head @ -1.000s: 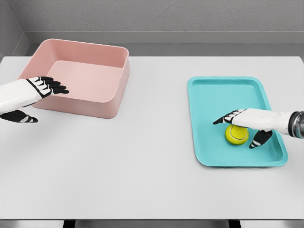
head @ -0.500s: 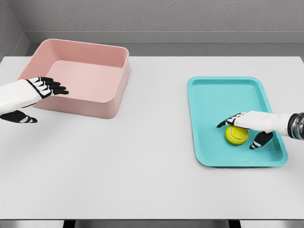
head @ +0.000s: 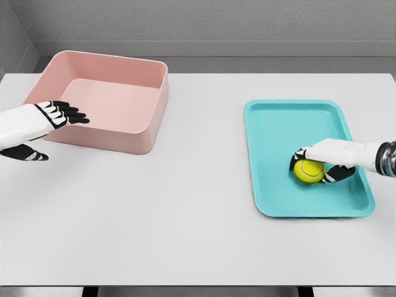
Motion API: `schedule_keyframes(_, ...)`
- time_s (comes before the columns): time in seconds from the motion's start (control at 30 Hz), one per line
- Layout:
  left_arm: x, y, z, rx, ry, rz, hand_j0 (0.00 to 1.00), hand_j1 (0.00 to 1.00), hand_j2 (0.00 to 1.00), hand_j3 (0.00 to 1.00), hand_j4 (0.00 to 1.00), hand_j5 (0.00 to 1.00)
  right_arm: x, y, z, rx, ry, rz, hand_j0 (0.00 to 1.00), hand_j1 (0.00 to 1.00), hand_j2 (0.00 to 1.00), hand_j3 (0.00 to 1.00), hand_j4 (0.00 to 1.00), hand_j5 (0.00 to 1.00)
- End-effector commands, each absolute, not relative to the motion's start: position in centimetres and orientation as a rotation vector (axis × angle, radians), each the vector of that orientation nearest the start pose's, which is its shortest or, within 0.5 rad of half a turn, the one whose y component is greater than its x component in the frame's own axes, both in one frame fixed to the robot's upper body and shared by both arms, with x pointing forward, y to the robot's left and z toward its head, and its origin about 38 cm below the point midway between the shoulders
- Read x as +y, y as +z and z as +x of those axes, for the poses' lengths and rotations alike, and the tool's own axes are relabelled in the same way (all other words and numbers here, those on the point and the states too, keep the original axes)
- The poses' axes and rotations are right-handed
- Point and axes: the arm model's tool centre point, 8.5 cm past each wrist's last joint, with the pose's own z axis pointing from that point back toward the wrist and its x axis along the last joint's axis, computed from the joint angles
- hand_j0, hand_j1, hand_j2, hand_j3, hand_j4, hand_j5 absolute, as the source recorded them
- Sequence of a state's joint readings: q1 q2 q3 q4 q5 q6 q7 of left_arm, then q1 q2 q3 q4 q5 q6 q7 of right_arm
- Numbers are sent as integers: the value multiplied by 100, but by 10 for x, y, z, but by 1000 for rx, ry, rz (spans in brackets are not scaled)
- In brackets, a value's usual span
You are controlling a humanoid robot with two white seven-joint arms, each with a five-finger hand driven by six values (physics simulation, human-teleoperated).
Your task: Put the tennis from the blue tray into the pink basket with both arms
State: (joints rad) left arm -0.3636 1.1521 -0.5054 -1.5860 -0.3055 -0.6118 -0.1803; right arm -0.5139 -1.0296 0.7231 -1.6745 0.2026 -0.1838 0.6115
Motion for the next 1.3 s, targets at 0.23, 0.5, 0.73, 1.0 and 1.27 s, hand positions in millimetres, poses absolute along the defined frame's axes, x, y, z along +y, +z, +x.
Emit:
schedule_keyframes(0.23, 388, 236, 371, -1507, -1925, 524, 100, 100, 100, 100, 100, 100, -314, 198, 390, -1108, 1926, -287, 54, 54, 54, 54, 54, 54)
schedule_keyframes(0.5, 388, 236, 371, -1508, -1924, 525, 100, 100, 100, 100, 100, 100, -281, 219, 393, -1228, 1978, -275, 54, 54, 54, 54, 54, 54)
schedule_keyframes(0.73, 388, 236, 371, -1509, -1923, 525, 100, 100, 100, 100, 100, 100, -247, 229, 396, -1345, 2071, -220, 52, 52, 52, 52, 52, 52)
schedule_keyframes(1.0, 388, 236, 371, -1507, -1925, 524, 100, 100, 100, 100, 100, 100, -211, 227, 396, -1394, 2122, -151, 50, 50, 50, 50, 50, 50)
schedule_keyframes(1.27, 388, 236, 371, -1508, -1923, 523, 100, 100, 100, 100, 100, 100, -167, 218, 388, -1470, 2168, -36, 50, 50, 50, 50, 50, 50)
